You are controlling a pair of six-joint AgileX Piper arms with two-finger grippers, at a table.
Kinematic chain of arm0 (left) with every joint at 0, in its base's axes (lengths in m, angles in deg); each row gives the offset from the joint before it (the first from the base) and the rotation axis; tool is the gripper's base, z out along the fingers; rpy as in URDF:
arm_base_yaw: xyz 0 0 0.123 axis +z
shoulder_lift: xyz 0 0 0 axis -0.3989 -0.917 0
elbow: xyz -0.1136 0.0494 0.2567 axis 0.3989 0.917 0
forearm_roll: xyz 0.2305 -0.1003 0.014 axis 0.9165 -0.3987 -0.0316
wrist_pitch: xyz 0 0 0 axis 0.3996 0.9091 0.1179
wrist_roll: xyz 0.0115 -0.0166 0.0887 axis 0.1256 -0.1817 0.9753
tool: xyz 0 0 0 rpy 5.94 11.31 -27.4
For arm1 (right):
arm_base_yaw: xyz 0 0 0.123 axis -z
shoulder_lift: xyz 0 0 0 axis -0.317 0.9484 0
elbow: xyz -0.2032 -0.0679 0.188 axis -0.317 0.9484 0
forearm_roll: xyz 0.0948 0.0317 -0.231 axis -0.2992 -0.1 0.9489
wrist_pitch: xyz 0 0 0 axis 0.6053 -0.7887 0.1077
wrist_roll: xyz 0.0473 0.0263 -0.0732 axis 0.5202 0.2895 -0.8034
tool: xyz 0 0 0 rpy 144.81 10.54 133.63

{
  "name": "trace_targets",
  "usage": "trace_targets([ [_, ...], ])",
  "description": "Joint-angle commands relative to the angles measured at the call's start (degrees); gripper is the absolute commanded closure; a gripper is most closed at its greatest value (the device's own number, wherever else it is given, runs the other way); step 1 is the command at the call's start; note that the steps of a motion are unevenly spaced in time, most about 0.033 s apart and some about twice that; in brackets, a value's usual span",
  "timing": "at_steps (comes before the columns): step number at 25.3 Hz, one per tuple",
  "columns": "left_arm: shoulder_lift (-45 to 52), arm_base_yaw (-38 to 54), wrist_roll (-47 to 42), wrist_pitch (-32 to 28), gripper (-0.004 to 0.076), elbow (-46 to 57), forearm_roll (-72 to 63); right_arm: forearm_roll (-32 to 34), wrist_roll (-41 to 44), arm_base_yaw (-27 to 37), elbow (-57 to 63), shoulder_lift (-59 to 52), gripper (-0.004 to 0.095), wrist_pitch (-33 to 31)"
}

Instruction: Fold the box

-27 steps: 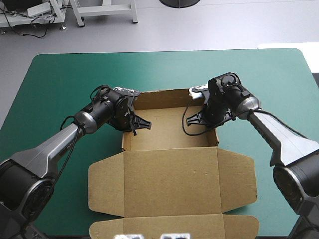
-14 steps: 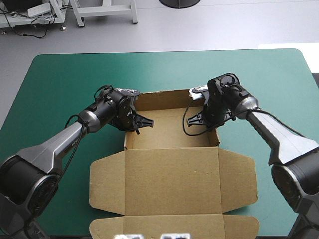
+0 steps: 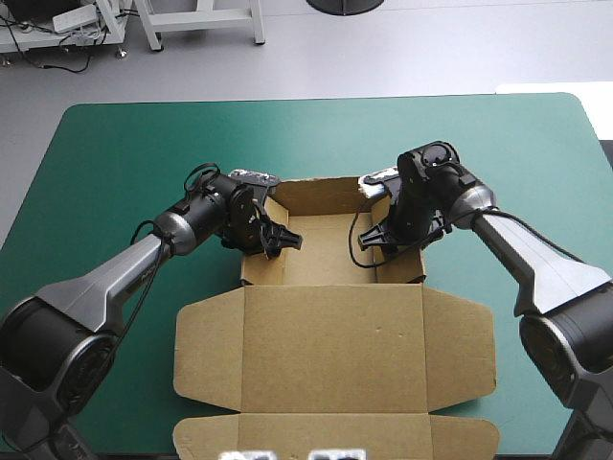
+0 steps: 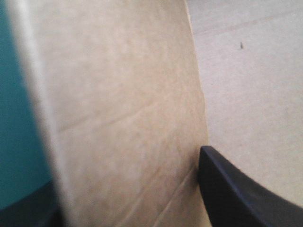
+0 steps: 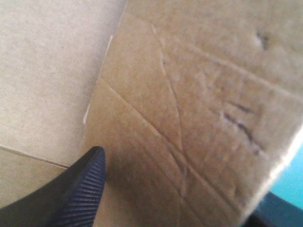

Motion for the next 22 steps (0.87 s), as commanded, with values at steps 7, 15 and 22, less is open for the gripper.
trace_targets([
  [7, 9.26, 0.3, 1.76, -4.58, 0.0232, -1.58, 5.7, -0.36, -3.09, 0.02, -4.83, -2.63, 0.0268, -1.07],
  [15, 16.39, 1.84, 3.02, -12.9, 0.0233, -1.58, 7.1, 0.39, -4.05, 1.01, -4.93, -5.27, 0.0256, 0.68],
  [22, 27.19, 1.84, 3.63, -13.64, 0.0233, -1.58, 14.64, -0.91, -6.83, 5.22, -6.06, -12.2, 0.0256, 2.08],
])
